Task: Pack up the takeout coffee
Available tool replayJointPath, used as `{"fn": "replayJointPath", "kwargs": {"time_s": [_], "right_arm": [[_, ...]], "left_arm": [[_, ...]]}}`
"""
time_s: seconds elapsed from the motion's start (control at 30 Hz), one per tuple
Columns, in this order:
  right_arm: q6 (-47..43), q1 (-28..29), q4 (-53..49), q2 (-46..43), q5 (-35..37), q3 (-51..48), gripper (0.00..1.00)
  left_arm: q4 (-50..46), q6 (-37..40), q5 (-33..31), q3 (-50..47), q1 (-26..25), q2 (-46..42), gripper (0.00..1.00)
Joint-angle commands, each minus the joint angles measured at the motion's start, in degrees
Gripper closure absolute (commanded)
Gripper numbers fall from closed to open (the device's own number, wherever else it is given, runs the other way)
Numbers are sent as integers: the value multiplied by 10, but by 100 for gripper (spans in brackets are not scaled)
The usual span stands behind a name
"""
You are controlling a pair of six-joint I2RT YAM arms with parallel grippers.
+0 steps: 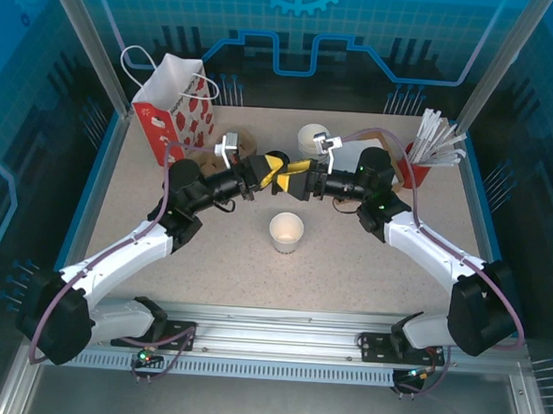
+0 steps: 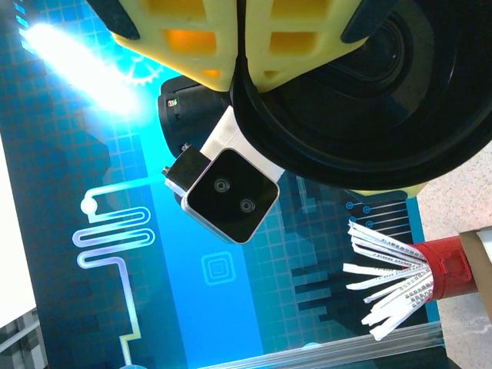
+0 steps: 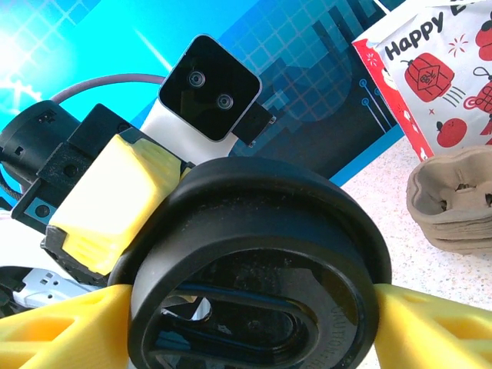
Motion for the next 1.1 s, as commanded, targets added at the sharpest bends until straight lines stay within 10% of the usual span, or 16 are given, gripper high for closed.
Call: {"fn": "replayJointPath", "kwargs": {"time_s": [0.0, 0.33, 0.7, 1.07], "right_arm": [[1, 9, 36, -2, 2, -5, 26], [-11, 3, 9, -22, 19, -13, 32], [-54, -23, -101, -65, 52, -35, 38], [-239, 36, -594, -103, 356, 71, 41]], "left_arm": [[18, -12, 2, -9, -5, 5, 93], [25, -15, -6, -18, -4, 5, 91], [-19, 25, -12, -16, 18, 3, 66], [-370, 393, -143, 29, 52, -51, 45]]}}
